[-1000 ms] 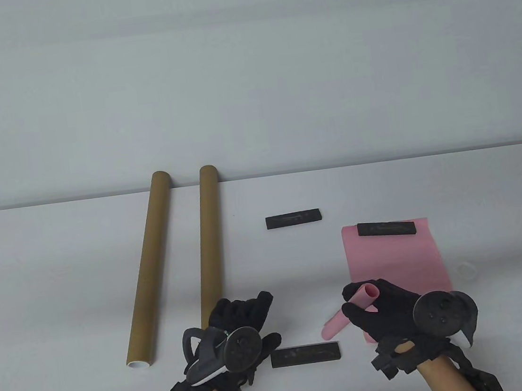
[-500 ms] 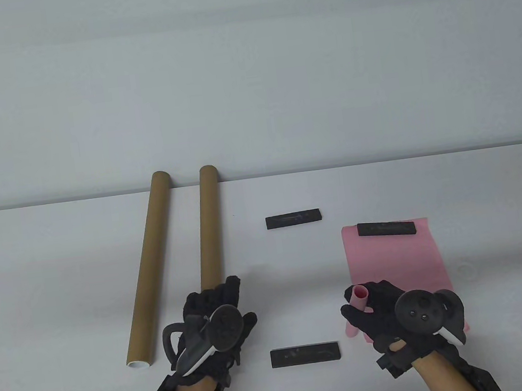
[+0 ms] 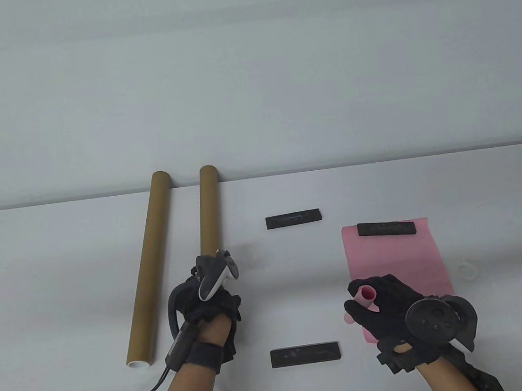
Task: Roll up papers and store in mailing tubes
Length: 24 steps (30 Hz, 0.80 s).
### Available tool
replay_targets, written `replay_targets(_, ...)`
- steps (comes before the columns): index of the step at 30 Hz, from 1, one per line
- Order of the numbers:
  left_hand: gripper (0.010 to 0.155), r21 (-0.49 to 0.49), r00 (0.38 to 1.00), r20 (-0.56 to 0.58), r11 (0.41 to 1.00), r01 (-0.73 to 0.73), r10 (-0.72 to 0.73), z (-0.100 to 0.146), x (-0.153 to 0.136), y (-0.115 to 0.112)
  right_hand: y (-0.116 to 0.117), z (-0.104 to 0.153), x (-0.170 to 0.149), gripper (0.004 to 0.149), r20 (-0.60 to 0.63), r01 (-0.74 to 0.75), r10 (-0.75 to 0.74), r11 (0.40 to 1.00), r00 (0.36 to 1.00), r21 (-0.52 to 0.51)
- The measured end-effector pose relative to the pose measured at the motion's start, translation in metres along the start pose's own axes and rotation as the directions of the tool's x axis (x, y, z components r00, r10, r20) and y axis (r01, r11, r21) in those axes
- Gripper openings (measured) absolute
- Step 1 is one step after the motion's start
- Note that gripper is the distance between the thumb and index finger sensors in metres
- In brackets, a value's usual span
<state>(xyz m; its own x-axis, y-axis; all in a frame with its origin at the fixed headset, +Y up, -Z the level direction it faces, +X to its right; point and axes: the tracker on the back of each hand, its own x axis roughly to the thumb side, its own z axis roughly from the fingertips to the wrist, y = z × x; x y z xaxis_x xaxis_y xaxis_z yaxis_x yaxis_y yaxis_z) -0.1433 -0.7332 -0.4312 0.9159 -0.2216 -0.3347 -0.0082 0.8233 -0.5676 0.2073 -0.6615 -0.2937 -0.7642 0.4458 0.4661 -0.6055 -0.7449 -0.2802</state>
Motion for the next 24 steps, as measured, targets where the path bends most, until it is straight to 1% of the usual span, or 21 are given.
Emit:
replay_targets(1,0.112,-0.013,1.0,-0.02,1.0,0.01,-0.01,-0.003,0.002,0.0,0.0,0.0,0.0,0.055,0.002,0.002,-0.002,1.0,1.0,0.003)
replay_targets(3,0.113,-0.047,0.992,-0.101,0.996,0.069,-0.074,-0.011,0.008,0.0,0.002,0.0,0.001,0.055,0.012,0.005,-0.005,1.0,1.0,0.014)
replay_targets(5,0.113,-0.083,0.987,-0.128,0.993,0.088,-0.098,-0.015,0.011,-0.001,0.002,0.0,0.002,0.055,0.018,-0.003,0.002,1.0,1.0,0.02)
replay_targets(9,0.101,-0.137,0.989,-0.143,0.99,0.016,-0.036,-0.026,0.013,-0.006,0.004,0.001,0.004,0.056,0.027,-0.008,0.007,0.999,1.0,0.031)
replay_targets(10,0.097,-0.13,0.988,-0.153,0.992,-0.01,-0.01,-0.027,0.011,-0.005,0.004,0.001,0.004,0.056,0.028,-0.006,0.005,0.999,1.0,0.034)
replay_targets(11,0.095,-0.112,0.988,-0.144,0.992,-0.065,0.049,-0.029,0.008,-0.005,0.005,0.001,0.004,0.056,0.031,0.001,-0.002,0.999,1.0,0.04)
replay_targets(13,0.093,-0.145,0.981,-0.153,0.979,-0.143,0.12,-0.03,0.004,-0.005,0.004,0.001,0.005,0.056,0.032,0.012,-0.014,0.999,0.999,0.041)
replay_targets(16,0.092,-0.121,0.971,-0.146,0.971,-0.207,0.189,-0.025,-0.001,-0.001,0.001,0.001,0.004,0.056,0.028,0.016,-0.016,0.999,0.999,0.028)
replay_targets(18,0.092,-0.106,0.965,-0.132,0.965,-0.242,0.227,-0.019,-0.005,0.006,0.0,0.001,0.001,0.056,0.018,0.027,-0.027,0.999,0.999,0.021)
replay_targets(20,0.092,-0.111,0.977,-0.112,0.975,-0.194,0.181,-0.012,-0.011,0.016,-0.001,0.001,-0.002,0.056,0.007,0.038,-0.038,0.999,0.999,0.019)
replay_targets(21,0.091,-0.097,0.98,-0.103,0.979,-0.18,0.17,-0.009,-0.014,0.02,-0.001,0.0,-0.003,0.056,0.003,0.042,-0.042,0.999,0.999,0.018)
replay_targets(24,0.091,0.01,0.993,-0.075,0.996,-0.093,0.094,0.009,-0.027,0.04,-0.002,0.0,-0.006,0.056,-0.009,0.052,-0.052,0.999,0.999,0.016)
